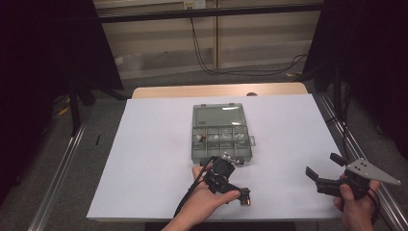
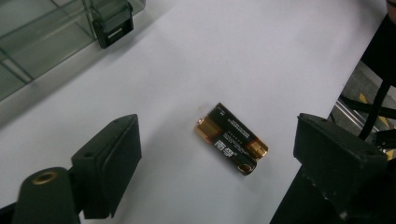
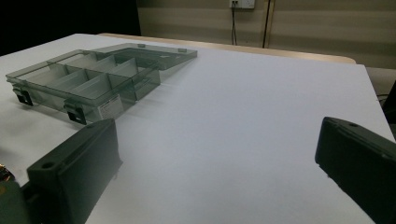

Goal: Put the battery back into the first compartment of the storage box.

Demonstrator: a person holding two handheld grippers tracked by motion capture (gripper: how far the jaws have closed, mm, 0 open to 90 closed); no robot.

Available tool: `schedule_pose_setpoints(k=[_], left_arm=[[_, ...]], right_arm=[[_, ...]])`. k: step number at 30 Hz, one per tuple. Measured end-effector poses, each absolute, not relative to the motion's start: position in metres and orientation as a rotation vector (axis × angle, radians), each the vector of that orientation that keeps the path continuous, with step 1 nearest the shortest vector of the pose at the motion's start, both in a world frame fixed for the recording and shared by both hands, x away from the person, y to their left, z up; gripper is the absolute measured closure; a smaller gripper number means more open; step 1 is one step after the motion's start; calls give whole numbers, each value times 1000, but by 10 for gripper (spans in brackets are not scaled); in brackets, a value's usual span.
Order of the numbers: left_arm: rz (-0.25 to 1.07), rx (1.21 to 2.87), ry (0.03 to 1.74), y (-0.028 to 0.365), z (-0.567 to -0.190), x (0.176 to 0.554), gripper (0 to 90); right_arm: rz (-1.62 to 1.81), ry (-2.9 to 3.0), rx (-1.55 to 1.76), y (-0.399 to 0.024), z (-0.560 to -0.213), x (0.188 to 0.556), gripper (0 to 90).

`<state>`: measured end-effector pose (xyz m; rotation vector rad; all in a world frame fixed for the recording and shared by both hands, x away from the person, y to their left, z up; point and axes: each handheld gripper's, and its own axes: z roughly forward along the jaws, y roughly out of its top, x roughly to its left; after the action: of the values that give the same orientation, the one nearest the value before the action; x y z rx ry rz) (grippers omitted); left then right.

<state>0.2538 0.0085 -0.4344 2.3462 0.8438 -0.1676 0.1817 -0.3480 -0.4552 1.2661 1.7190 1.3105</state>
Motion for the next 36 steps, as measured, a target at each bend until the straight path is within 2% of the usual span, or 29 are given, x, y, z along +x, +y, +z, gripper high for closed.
schedule_pose_setpoints(k=[8, 14, 20, 25, 36], left_arm=[[-181, 2361, 843, 6, -442, 248, 332], [-209, 2364, 841, 2, -446, 248, 405], [-179, 2377, 853, -3, -450, 245, 485], [-164, 2375, 865, -5, -452, 243, 528], [-154, 2395, 875, -4, -455, 240, 546]], right_arm=[[1310, 1722, 1268, -347, -455, 182, 0], [1308, 1718, 1267, -348, -455, 182, 0], [1309, 1717, 1275, -349, -455, 181, 0], [1303, 1718, 1265, -349, -456, 182, 0], [1296, 1718, 1273, -348, -457, 183, 0]])
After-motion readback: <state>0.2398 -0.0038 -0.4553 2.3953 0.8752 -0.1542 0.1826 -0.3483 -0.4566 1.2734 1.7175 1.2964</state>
